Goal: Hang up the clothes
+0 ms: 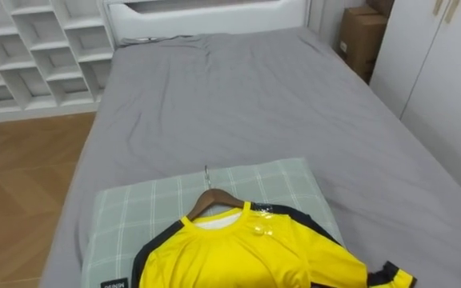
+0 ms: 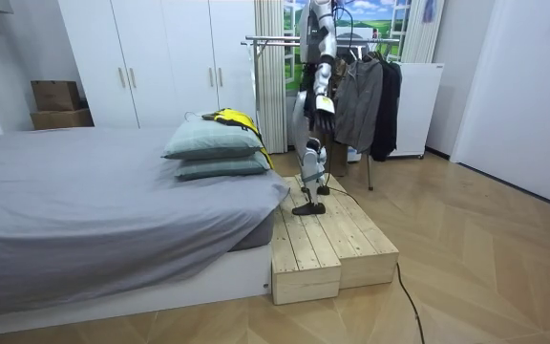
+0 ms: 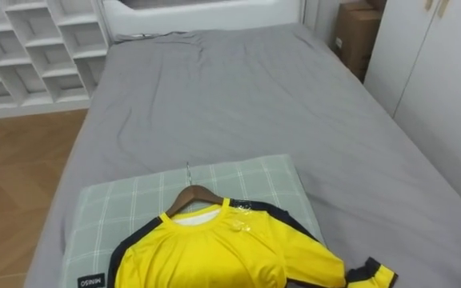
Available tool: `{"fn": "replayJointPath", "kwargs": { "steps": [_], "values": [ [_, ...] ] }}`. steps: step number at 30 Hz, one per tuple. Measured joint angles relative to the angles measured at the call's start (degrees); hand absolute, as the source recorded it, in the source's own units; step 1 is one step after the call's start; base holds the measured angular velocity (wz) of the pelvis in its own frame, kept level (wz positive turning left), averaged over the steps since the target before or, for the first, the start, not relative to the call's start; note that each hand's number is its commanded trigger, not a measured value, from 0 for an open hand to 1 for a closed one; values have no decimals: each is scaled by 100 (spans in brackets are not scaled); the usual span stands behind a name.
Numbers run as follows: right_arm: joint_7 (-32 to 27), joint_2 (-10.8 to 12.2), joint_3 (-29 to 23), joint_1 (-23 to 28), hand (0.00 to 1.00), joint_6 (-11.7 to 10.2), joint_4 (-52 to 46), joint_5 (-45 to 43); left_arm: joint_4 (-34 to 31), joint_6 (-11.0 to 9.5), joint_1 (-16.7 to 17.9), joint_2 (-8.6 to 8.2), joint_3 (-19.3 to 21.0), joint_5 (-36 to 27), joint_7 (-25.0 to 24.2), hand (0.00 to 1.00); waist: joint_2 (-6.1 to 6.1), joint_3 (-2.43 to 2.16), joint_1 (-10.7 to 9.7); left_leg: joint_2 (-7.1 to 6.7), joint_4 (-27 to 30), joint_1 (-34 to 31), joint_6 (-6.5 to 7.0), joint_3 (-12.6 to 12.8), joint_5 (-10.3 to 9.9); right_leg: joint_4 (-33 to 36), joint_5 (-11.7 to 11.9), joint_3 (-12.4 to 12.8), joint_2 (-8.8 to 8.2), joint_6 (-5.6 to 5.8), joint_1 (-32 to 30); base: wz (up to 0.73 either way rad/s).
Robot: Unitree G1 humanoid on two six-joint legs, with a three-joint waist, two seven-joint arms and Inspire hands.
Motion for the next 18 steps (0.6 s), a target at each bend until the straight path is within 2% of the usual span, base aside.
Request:
{"fn": "replayJointPath", "kwargs": {
  "steps": [1, 4, 5, 6, 8, 12, 18],
  "values": [
    [-7, -23, 3, -9, 0, -1, -18, 0, -98, -73, 4, -2, 3, 166, 356, 0, 33, -25, 4, -18, -9, 6, 6, -1, 3, -3, 0, -1, -15, 0, 10, 6],
    [-16, -25, 12, 21, 0, 1, -49, 6, -858, -82, 6, -14, -22, 603, 1063, 0, 58, -43, -58, -67, -18, 13, 17, -106, 9, -19, -22, -113, -40, 36, 75, 16],
    [-17, -21, 13, 20, 0, 4, -88, 6, -1166, -93, 5, -17, -57, 783, 1338, 0, -5, -48, -46, -67, -20, 10, 17, -115, 10, -18, -24, -123, -40, 40, 74, 11],
    [-17, -15, 12, 22, 0, 5, -125, 6, -1323, -99, 7, -18, -69, 874, 1458, 0, 74, -59, -48, -68, -19, 10, 17, -124, 10, -19, -27, -127, -39, 44, 80, 0],
    [3, -10, 8, 14, 0, -4, -317, 7, -1751, -162, -9, -13, -130, 1195, 1878, 0, 17, -53, -132, -75, -23, 12, 17, -137, 11, -19, -29, -143, -42, 48, 90, 4],
    [16, 20, 24, 65, 0, -73, -567, 8, -2327, -188, -28, -13, -534, 1384, 2115, 0, 45, -54, -195, -90, -18, 7, 18, -145, 11, -27, -29, -141, -53, 48, 90, 1],
    [49, 66, 21, 85, 0, -81, -618, 23, -2905, -226, -356, -7, -810, 2477, 2349, 0, 54, -47, -343, -103, -6, -42, 19, -186, 11, -42, -29, -201, -62, 48, 68, 3]
  ]
}}
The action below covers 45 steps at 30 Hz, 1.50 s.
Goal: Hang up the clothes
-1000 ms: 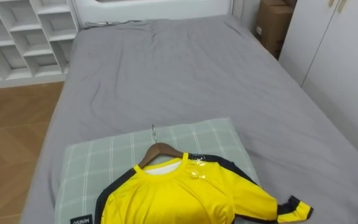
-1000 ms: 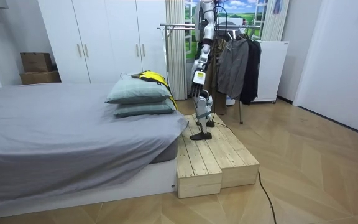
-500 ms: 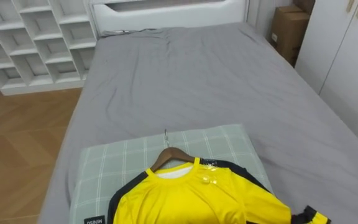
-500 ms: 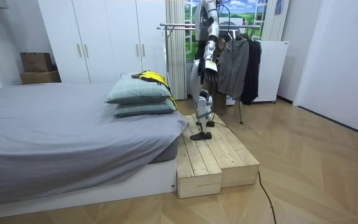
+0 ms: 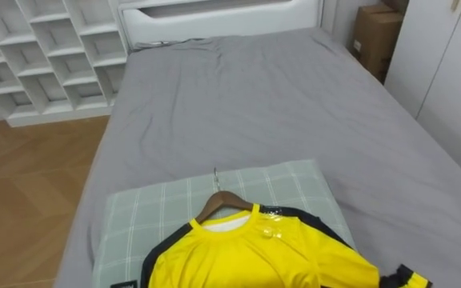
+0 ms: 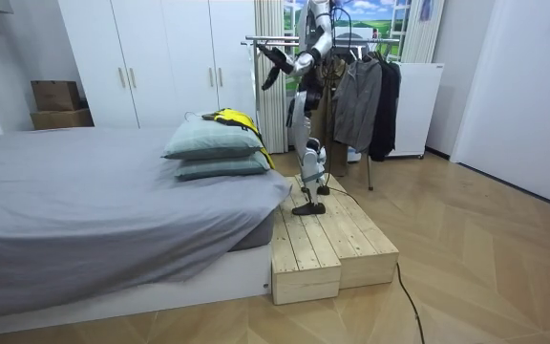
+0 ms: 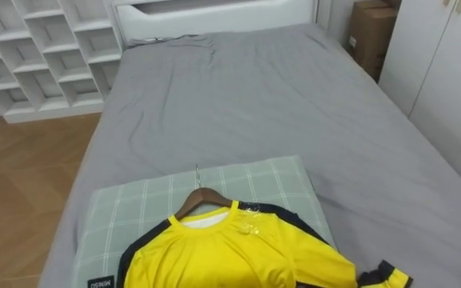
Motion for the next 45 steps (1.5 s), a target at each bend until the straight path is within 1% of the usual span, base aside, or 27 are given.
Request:
{"fn": "replayJointPath", "kwargs": {
  "steps": [1, 3, 5, 7, 8, 9, 10, 11, 14, 20, 23, 27, 31, 33, 35, 39, 40, 45],
  "values": [
    [36, -2, 0, 3, 0, -1, 2, 3, -140, -10, -33, 11, -66, 204, 8, 0, 1, 0, -18, 0, -4, 0, 0, 12, 0, -6, 0, 12, -1, 0, -7, -4],
    [127, -4, 1, -3, 0, -28, 36, 13, -203, -27, -136, 24, -113, 583, 45, 0, 14, -2, -91, -2, -3, 8, 0, 11, 0, -23, 1, 17, -2, 1, 4, 0],
    [205, -9, 2, -9, 0, -106, 70, 146, -310, -36, -190, 51, -210, 1047, 60, 0, 18, 5, -145, -4, -15, 39, 0, 20, 0, -20, 2, 75, -6, 0, 5, -9],
    [208, -10, 2, -13, 0, -141, 94, 193, -332, -46, -223, 77, -360, 1255, 63, 0, 25, 8, -189, -7, -17, 54, 0, 28, 0, -1, 2, 81, -15, 0, 9, -4],
    [212, -10, -1, -13, 0, -172, 103, 194, -332, -47, -259, 77, -463, 1331, 62, 0, 24, 18, -255, -8, -19, 56, 0, 28, 0, 8, 2, 81, -16, 1, 11, 0],
    [221, -9, -1, -22, 0, -174, 103, 193, -332, -47, -262, 76, -515, 1366, 62, 0, 25, 20, -267, -7, -22, 57, 0, 28, 0, 10, 2, 81, -16, 1, 10, 0],
    [248, -9, -1, -26, 0, -184, 108, 187, -332, -47, -262, 74, -611, 1536, 55, 0, 20, 25, -303, -7, -23, 64, 0, 36, 0, 10, 2, 87, -16, 1, 11, -4],
    [274, -10, -2, -21, 0, -190, 132, 170, -331, -49, -262, 75, -722, 1711, 51, 0, 4, 32, -331, -7, -25, 79, 0, 44, 0, 11, 2, 110, -16, 1, 17, -6],
    [354, -9, -1, -68, 0, -224, 251, 150, -325, -78, -262, 70, -895, 1940, 38, 0, -18, 46, -423, -6, -25, 96, 0, 49, 0, 16, 2, 203, -15, 0, 9, -8],
    [447, -10, -1, -75, 0, -227, 281, 233, -323, -79, -265, 71, -1129, 2157, 36, 0, -30, 49, -557, -6, -24, 121, 1, 49, -2, 28, 3, 236, -14, 0, 10, -2],
    [454, 0, 2, -86, 0, -222, 287, 373, -322, -59, -266, 70, -1303, 2161, 36, 0, -27, 46, -597, 4, -24, 129, 1, 74, -3, 33, 5, 269, -11, -3, -2, -4],
    [454, 8, 0, -91, 0, -222, 287, 375, -317, -30, -303, 68, -1386, 2169, 30, 0, -36, 46, -649, 10, -24, 145, 0, 133, -3, 32, 8, 325, -11, -6, -5, -7],
    [458, 15, -1, -107, 0, -222, 286, 355, -299, 12, -504, 64, -1433, 2176, -140, 0, -46, 44, -654, 13, -22, 148, 0, 180, -3, 34, 12, 379, -14, -7, -22, -6],
    [459, 15, 6, -115, 0, -222, 287, 352, -251, 15, -539, 63, -1506, 2185, -256, 0, -50, 48, -655, 13, -26, 176, 0, 199, -2, 32, 14, 392, -17, -7, -1, -6],
    [452, 23, 30, -101, 0, -225, 284, 394, -155, 61, -591, 61, -1687, 2324, -493, 0, -48, 51, -646, 14, -26, 188, 0, 210, -2, 27, 13, 404, -18, -7, 7, 0],
    [436, 38, 123, -104, 0, -247, 268, 618, -37, 81, -621, -11, -2068, 2327, -687, 0, -48, 54, -652, 15, -74, 183, 0, 210, -2, 27, 14, 396, -13, -7, -10, 0],
    [425, 44, 126, -118, 0, -248, 272, 627, 93, 73, -644, -39, -2156, 2373, -697, 0, -48, 54, -650, 15, -76, 177, 0, 213, -2, 30, 14, 402, -12, -7, -23, 0],
    [358, 100, 123, -158, 0, -298, 284, 606, 442, 77, -648, -97, -2221, 2444, -866, 0, -63, 63, -669, 26, -80, 163, 0, 256, -2, 61, 16, 441, -10, -9, -83, -5]
  ]
}}
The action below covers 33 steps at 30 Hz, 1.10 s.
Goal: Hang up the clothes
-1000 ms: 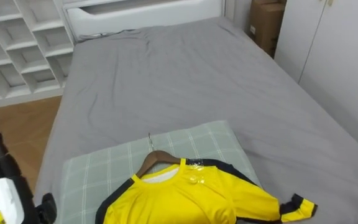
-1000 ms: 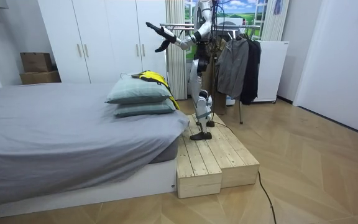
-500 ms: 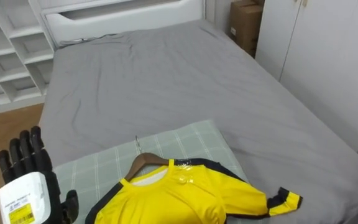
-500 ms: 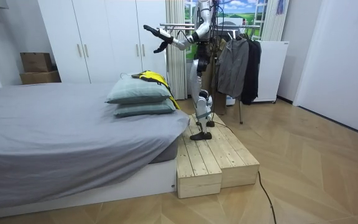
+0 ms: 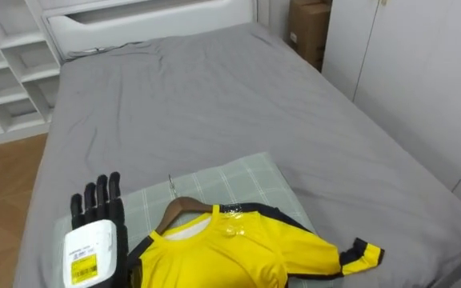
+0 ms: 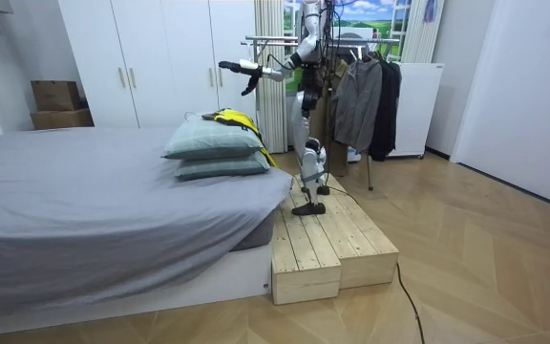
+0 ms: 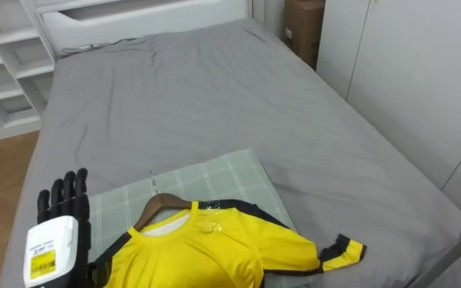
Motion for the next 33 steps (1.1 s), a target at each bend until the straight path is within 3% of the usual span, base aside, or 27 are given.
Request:
{"fn": "replayJointPath", "kwargs": {
  "steps": [6, 13, 17, 33],
  "values": [
    [-18, 42, -10, -119, 0, 2, 21, -29, 187, 6, -89, -16, 24, 0, -203, 0, -19, 13, -76, 45, -13, -17, 0, 159, 0, 58, 29, 165, 15, -9, -140, -14],
    [43, 65, -11, -300, 0, 13, 199, -247, 662, 114, -627, -42, 34, -4, -461, 0, 38, 6, -128, 60, -128, 113, 1, 263, 0, 63, 86, 407, 37, -11, -186, -17],
    [33, 80, -4, -264, 0, 17, 200, -112, 803, 185, -692, -134, 34, -13, -590, 0, 40, 5, -160, 66, -127, 128, 1, 316, 0, 61, 95, 440, 37, -9, -196, -7],
    [-27, 123, -106, -264, 0, 7, 198, 12, 954, 216, -750, -153, 58, -158, -931, 0, 55, 1, -354, 69, -126, 126, 1, 410, 0, 62, 96, 543, 39, -9, -210, -2]
  ]
}}
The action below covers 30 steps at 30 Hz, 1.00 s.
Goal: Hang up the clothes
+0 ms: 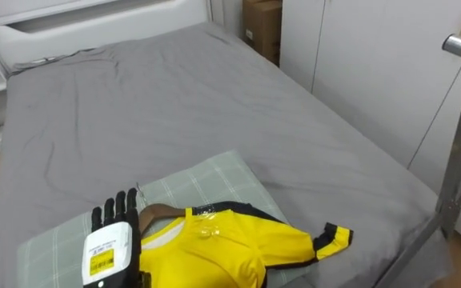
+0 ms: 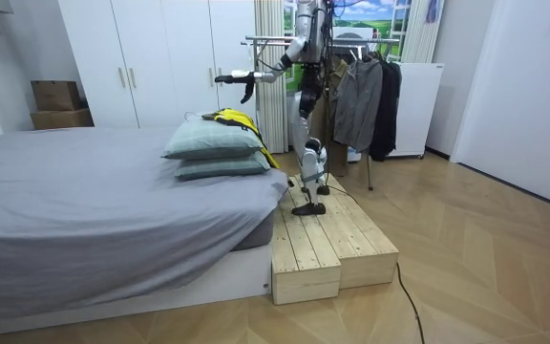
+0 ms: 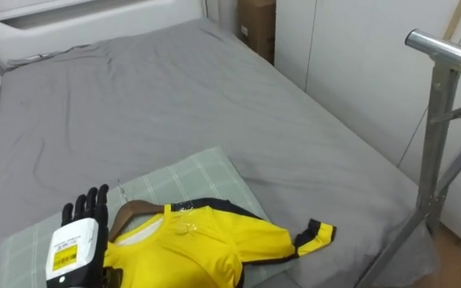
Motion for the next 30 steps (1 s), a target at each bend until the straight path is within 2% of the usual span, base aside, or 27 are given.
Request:
{"fn": "replayJointPath", "kwargs": {
  "steps": [9, 13, 18, 25, 30],
  "values": [
    [-4, 25, -76, 18, 0, -2, -1, 86, 168, -2, -9, 11, 74, -382, -379, 0, 10, -5, -81, 1, 0, 2, 0, 8, 0, 0, 0, -8, -1, 0, 14, 0],
    [0, 27, -113, 17, 0, 0, 13, 86, 285, -32, -49, 25, 75, -677, -435, 0, -10, 8, -79, 1, 0, 22, 0, 8, 0, 1, 0, -4, -1, 0, 35, 0],
    [10, 31, -118, 38, 0, 5, 17, 92, 454, -43, -81, 32, 75, -1338, -631, 0, -60, 45, -67, 2, 0, 88, 0, 7, 0, -10, -1, -9, 0, 1, 79, 0],
    [13, 30, -118, 53, 0, 5, 14, 143, 732, -124, -174, 34, 82, -1763, -638, 0, -56, 40, -60, 2, -4, 88, 0, 7, -1, -6, -1, -1, 0, 1, 64, 0],
    [57, 25, -117, 66, 0, 5, 12, 192, 1043, -149, -256, 36, 79, -1776, -672, 0, -63, 26, -60, 2, -3, 98, 0, 41, -1, -3, -1, 29, 0, 1, 50, -3]
  ]
}}
